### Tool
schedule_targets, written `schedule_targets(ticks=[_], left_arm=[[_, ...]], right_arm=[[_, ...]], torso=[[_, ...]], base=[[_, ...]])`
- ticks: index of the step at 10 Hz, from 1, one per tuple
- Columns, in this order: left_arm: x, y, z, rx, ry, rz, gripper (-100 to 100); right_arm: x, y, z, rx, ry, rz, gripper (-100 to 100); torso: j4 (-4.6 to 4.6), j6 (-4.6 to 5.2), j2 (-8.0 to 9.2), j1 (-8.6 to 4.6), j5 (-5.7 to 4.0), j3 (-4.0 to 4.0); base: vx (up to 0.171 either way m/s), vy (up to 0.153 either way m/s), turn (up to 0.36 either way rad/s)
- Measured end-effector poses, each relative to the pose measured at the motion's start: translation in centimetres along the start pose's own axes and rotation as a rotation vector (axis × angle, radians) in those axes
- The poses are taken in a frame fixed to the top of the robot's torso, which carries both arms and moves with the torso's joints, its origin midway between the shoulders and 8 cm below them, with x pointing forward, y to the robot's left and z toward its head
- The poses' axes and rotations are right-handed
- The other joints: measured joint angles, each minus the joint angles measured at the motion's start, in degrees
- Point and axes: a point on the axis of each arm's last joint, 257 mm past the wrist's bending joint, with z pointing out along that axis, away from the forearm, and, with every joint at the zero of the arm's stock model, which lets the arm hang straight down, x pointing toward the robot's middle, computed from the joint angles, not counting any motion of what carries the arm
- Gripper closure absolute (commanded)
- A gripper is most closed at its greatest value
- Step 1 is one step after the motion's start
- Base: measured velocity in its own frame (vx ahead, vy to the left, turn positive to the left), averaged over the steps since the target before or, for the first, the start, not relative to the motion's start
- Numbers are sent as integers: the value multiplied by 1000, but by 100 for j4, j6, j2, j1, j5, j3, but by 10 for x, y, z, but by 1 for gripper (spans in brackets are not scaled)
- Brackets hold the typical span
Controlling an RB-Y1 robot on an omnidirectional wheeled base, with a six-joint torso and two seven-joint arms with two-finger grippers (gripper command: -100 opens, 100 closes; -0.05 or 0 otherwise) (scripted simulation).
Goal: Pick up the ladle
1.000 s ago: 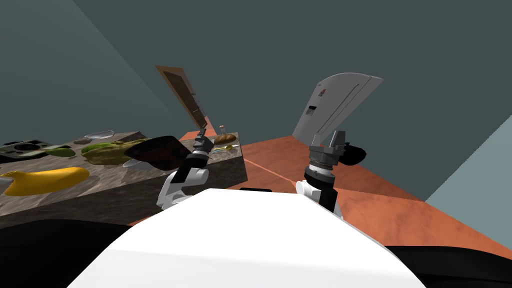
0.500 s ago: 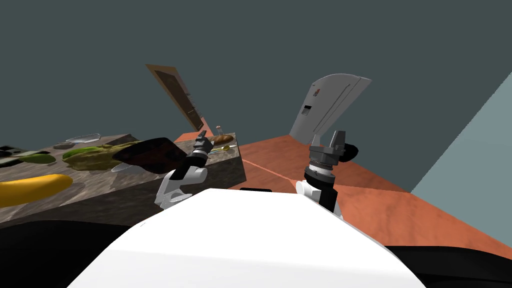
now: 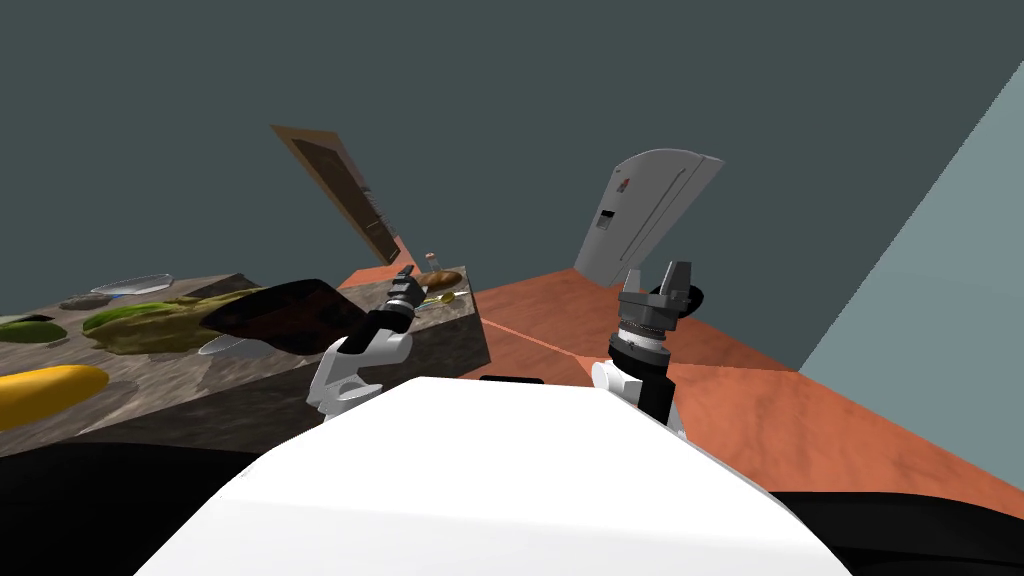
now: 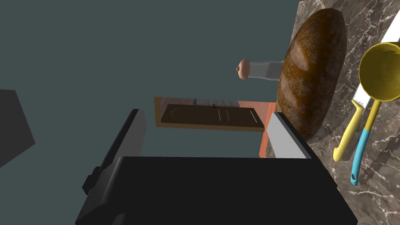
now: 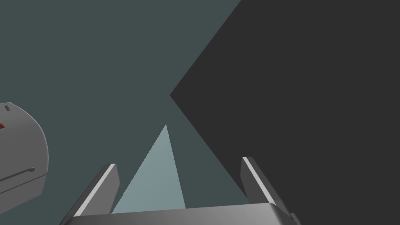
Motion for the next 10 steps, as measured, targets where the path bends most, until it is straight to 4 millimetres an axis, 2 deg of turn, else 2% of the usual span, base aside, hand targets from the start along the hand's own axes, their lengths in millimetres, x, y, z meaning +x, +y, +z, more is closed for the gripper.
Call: schedule_targets(ticks=[10], left_arm=[[-26, 56, 3, -238, -62, -4, -100]], right_arm=[[0, 0, 0, 0, 0, 0, 0]], torso=[[-1, -1, -5, 9, 2, -3]], base=[[8, 3, -77]])
